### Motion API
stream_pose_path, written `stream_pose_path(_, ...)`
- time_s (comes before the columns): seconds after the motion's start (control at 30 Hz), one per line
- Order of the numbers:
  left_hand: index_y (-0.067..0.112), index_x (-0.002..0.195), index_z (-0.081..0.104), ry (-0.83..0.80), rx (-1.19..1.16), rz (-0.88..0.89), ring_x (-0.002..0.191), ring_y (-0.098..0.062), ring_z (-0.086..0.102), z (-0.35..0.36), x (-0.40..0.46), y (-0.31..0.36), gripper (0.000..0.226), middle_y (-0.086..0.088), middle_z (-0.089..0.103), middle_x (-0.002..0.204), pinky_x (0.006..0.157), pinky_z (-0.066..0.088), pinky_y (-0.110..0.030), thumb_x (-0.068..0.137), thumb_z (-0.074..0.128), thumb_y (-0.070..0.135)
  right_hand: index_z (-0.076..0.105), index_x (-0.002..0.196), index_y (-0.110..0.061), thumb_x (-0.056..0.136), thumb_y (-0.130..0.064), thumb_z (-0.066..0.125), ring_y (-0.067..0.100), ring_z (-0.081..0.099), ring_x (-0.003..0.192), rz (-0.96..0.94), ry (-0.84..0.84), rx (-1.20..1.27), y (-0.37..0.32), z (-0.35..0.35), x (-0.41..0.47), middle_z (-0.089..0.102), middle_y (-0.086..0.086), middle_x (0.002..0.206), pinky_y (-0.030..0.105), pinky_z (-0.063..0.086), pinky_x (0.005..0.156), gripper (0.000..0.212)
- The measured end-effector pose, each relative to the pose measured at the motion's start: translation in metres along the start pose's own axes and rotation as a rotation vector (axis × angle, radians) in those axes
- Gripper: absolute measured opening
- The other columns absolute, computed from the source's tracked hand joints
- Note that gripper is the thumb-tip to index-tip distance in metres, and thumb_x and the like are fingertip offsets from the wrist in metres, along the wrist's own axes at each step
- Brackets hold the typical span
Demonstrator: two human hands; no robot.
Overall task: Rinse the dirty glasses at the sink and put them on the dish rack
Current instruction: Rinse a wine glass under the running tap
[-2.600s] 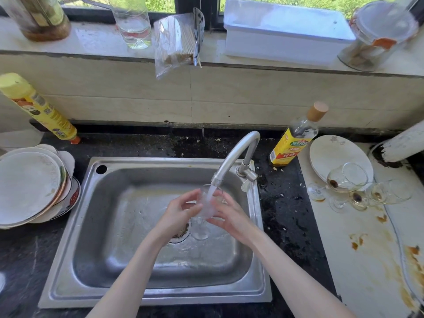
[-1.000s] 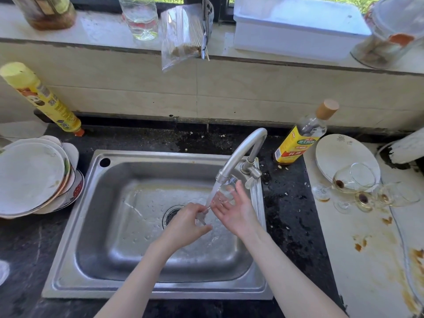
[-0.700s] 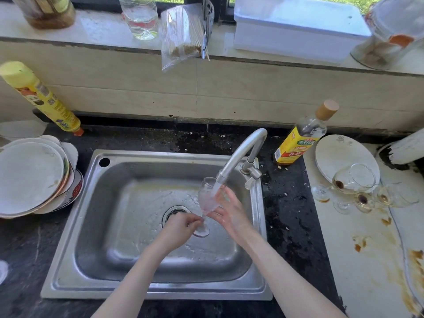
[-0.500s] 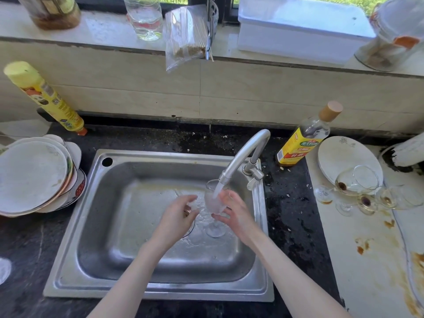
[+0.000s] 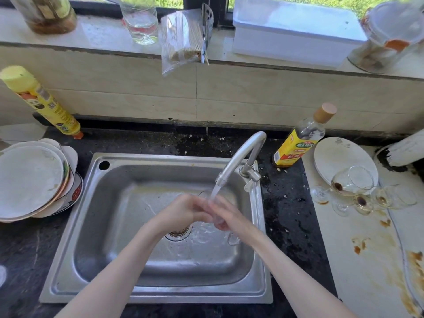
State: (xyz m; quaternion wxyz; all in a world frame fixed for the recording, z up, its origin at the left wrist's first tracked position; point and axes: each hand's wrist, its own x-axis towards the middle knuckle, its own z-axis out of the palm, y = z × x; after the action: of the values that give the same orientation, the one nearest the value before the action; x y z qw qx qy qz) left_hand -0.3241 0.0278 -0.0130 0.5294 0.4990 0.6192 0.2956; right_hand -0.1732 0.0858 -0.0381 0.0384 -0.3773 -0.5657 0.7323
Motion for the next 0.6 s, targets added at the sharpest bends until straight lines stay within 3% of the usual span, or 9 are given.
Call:
stream_pose_path(0.1,0.016,0.073,0.064,0.077,-0.016,0.012,0.057,0.004,0.053,0.002,-0.001,0.003,0.015,0.012,0.063,0.061,0.06,0.043,-0.016,0.077,0.072,0.003,0.048,0.119,-0.02,0.087,-0.055,0.048,-0.003,0.043,0.044,0.027,0.026,-0.037,-0.001,0.0,-0.003,0.056,-0.009,0.072,0.012,0.027,0.042,0.047)
stream_pose_path(0.2,0.017,0.084,0.067,-0.152,0.162,0.047,0.071,0.007,0.057,-0.002,-0.001,0.007,0.013,0.008,0.068,0.081,0.072,0.045,-0.013,0.081,0.068,0.004,0.06,0.1,-0.01,0.095,-0.058,0.017,0.004,0.029,0.035,0.104,0.102,-0.067,-0.003,-0.001,0.002,0.052,-0.003,0.051,0.016,0.017,0.036,0.065)
stream_pose_path(0.27,0.013,0.085,0.073,-0.186,0.264,0.029,0.068,0.01,0.057,-0.005,0.001,0.009,0.011,0.009,0.067,0.078,0.069,0.043,-0.007,0.079,0.07,0.005,0.063,0.096,-0.004,0.092,-0.063,0.006,0.006,0.026,0.034,0.152,0.094,-0.065,-0.004,-0.005,0.004,0.045,0.002,0.046,0.016,0.015,0.038,0.082)
stream_pose_path(0.37,0.012,0.07,0.068,0.039,0.274,0.021,0.053,0.007,0.051,0.0,0.005,0.014,0.011,0.013,0.058,0.061,0.056,0.038,-0.01,0.07,0.078,0.008,0.062,0.09,-0.01,0.09,-0.065,0.016,0.001,0.032,0.037,0.075,0.103,-0.049,-0.005,-0.007,0.004,0.05,-0.009,0.049,0.015,0.023,0.039,0.072)
stream_pose_path(0.43,0.016,0.065,0.054,0.181,0.218,0.004,0.051,0.003,0.045,0.009,0.01,0.01,0.027,0.012,0.051,0.058,0.053,0.036,-0.014,0.067,0.08,0.008,0.055,0.099,-0.022,0.082,-0.074,0.034,-0.003,0.043,0.052,-0.014,0.18,-0.059,-0.003,-0.005,0.007,0.056,-0.011,0.073,0.013,0.032,0.05,0.059)
stream_pose_path(0.47,0.016,0.068,0.054,0.18,0.203,0.014,0.053,0.003,0.045,0.012,0.011,0.01,0.026,0.012,0.05,0.06,0.055,0.036,-0.015,0.069,0.078,0.008,0.053,0.103,-0.022,0.073,-0.077,0.039,-0.005,0.049,0.059,-0.045,0.215,-0.044,-0.002,-0.005,0.008,0.057,-0.008,0.083,0.013,0.037,0.056,0.064)
stream_pose_path(0.53,0.017,0.079,0.064,-0.003,0.274,0.054,0.065,0.005,0.052,0.012,0.012,0.008,0.012,0.014,0.058,0.07,0.067,0.042,-0.016,0.077,0.072,0.007,0.058,0.109,-0.016,0.073,-0.08,0.036,0.007,0.062,0.074,-0.017,0.227,-0.037,0.002,-0.006,0.011,0.066,0.006,0.095,0.024,0.05,0.066,0.077)
stream_pose_path(0.57,0.019,0.083,0.068,-0.122,0.327,0.065,0.073,0.007,0.055,0.01,0.011,0.008,0.012,0.014,0.063,0.078,0.074,0.044,-0.015,0.08,0.068,0.007,0.061,0.111,-0.014,0.084,-0.074,0.027,0.017,0.065,0.073,0.02,0.197,-0.001,0.001,-0.007,0.01,0.069,0.014,0.094,0.03,0.052,0.062,0.074)
stream_pose_path(0.6,0.02,0.086,0.071,-0.209,0.367,0.061,0.078,0.009,0.057,0.008,0.01,0.008,0.014,0.013,0.067,0.085,0.079,0.044,-0.013,0.082,0.067,0.007,0.064,0.108,-0.016,0.093,-0.064,0.018,0.02,0.062,0.063,0.053,0.153,0.045,-0.002,-0.007,0.007,0.069,0.019,0.086,0.025,0.049,0.05,0.068)
